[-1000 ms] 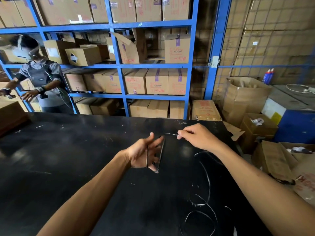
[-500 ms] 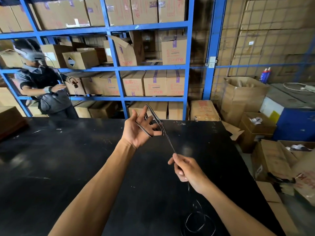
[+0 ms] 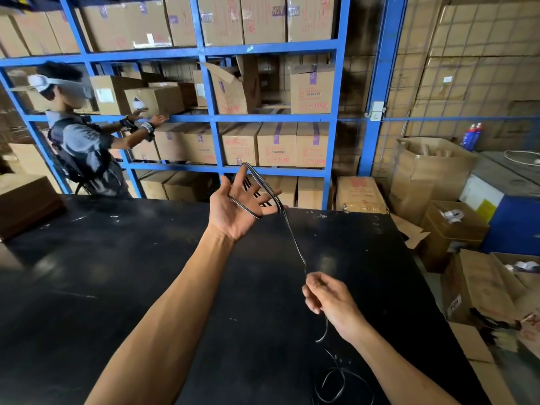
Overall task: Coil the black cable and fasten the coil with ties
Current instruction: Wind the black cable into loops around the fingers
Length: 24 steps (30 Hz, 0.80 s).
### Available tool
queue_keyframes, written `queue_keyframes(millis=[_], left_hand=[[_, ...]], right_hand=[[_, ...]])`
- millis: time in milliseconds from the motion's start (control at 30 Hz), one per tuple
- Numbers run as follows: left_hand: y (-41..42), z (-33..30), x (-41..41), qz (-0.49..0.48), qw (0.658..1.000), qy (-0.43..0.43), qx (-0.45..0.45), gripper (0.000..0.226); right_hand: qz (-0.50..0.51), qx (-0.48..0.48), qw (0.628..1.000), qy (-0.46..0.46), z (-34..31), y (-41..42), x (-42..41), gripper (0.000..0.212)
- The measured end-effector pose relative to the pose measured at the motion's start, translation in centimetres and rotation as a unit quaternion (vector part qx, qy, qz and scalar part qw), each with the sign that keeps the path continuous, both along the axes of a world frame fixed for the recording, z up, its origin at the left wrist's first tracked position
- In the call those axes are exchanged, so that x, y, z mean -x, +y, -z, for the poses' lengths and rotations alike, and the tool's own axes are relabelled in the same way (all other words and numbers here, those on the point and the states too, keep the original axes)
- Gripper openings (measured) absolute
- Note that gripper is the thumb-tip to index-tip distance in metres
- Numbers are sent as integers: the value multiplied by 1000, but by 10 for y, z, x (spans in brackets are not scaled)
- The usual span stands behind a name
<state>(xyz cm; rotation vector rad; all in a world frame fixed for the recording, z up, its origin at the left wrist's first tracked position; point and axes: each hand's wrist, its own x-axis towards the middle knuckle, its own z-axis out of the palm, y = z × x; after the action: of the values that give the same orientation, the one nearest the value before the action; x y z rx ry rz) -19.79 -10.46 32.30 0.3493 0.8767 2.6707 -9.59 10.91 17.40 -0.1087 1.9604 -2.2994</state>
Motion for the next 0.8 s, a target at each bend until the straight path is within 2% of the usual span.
queue_keyframes(millis=[133, 267, 400, 467, 533, 567, 700, 800], left_hand=[[-3, 3, 0, -8, 1000, -8, -6, 61], [-3, 5, -3, 0, 1000, -10, -24, 64], [1, 4, -6, 16, 999, -6, -45, 65], [2, 3, -6, 17, 998, -13, -63, 65], [1, 1, -5, 17, 997, -16, -72, 65], [1, 1, -5, 18, 997, -13, -69, 64], [2, -3, -8, 39, 998, 2, -56, 64], [4, -3, -15, 78, 996, 8, -45, 64]], right_hand=[[6, -2, 1000, 23, 7, -7, -3, 38], [3, 28, 998, -54, 9, -8, -5, 44], [-22, 200, 972, -121, 7, -5, -6, 43], [-29, 241, 962, -125, 6, -4, -6, 33], [-15, 210, 973, -97, 6, -5, -5, 19], [-5, 189, 978, -85, 8, -6, -4, 18], [20, 123, 992, -31, 13, -10, 1, 24], [11, 69, 997, -42, 17, -10, 5, 32]])
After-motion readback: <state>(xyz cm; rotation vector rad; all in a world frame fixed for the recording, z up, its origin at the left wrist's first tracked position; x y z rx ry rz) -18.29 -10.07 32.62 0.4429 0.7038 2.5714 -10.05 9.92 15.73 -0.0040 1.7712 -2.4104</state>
